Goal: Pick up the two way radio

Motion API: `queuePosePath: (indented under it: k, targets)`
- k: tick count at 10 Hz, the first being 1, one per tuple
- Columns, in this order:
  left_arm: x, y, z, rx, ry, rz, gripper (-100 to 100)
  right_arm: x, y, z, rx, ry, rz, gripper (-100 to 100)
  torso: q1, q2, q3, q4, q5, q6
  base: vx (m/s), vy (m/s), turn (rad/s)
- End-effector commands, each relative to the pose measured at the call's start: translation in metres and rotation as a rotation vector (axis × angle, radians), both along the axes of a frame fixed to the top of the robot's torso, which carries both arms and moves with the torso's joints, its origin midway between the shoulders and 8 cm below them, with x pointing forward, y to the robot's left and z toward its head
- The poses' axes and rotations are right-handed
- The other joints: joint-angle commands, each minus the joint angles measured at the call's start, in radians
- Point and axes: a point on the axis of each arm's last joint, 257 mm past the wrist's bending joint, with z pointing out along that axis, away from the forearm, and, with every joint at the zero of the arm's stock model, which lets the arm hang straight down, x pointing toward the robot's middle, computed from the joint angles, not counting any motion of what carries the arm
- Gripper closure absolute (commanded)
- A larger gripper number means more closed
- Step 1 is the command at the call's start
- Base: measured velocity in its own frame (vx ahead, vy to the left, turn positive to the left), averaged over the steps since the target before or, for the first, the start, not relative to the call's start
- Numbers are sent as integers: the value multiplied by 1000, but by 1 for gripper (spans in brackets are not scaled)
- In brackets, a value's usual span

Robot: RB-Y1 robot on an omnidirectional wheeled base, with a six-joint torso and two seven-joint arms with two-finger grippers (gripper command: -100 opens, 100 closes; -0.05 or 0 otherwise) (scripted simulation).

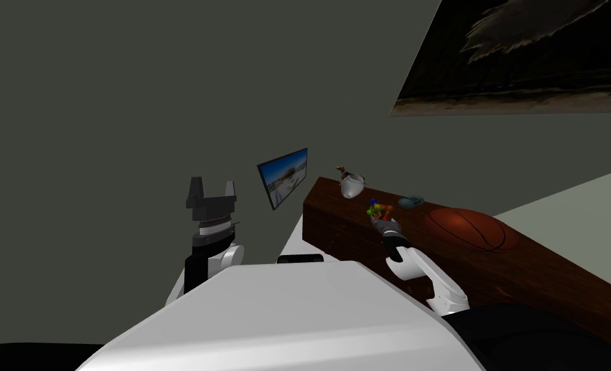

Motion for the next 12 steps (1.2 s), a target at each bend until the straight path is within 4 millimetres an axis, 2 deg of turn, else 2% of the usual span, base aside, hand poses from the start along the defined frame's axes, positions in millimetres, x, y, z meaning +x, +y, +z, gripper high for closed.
queuePosePath:
  k: [1,2,3,4,5,9,10,11,12]
  targets:
    - [0,0,0,0,0,0,0,-2,-16,7,-64,26,-7,-100,0,0,0,0,0,0,69,-12,-1]
    - [0,0,0,0,0,0,0,0,-8,6,-36,14,-3,-100,-1,-1,0,0,0,0,34,-9,3]
    - [0,0,0,0,0,0,0,0,-10,6,-42,16,-5,0,0,1,1,0,0,0,6,-2,1]
    - [0,0,0,0,0,0,0,0,-9,6,-41,16,-4,-100,0,3,2,1,0,0,0,0,0]
    - [0,0,0,0,0,0,0,0,-9,6,-41,16,-4,100,0,4,2,1,0,0,0,0,0]
    - [0,0,0,0,0,0,0,0,-11,8,-44,15,-7,100,-1,0,-1,-1,-3,-3,0,-2,-8]
    - [0,0,0,0,0,0,0,0,-11,8,-44,15,-7,0,-1,-1,-1,-1,-3,-3,0,0,0]
    - [0,0,0,0,0,0,0,-12,-23,5,-36,39,-38,-100,-1,-1,-1,-1,-3,-3,-63,14,50]
    - [0,0,0,0,0,0,0,-17,-28,4,-32,50,-53,-100,0,2,0,-1,-3,-3,-103,20,53]
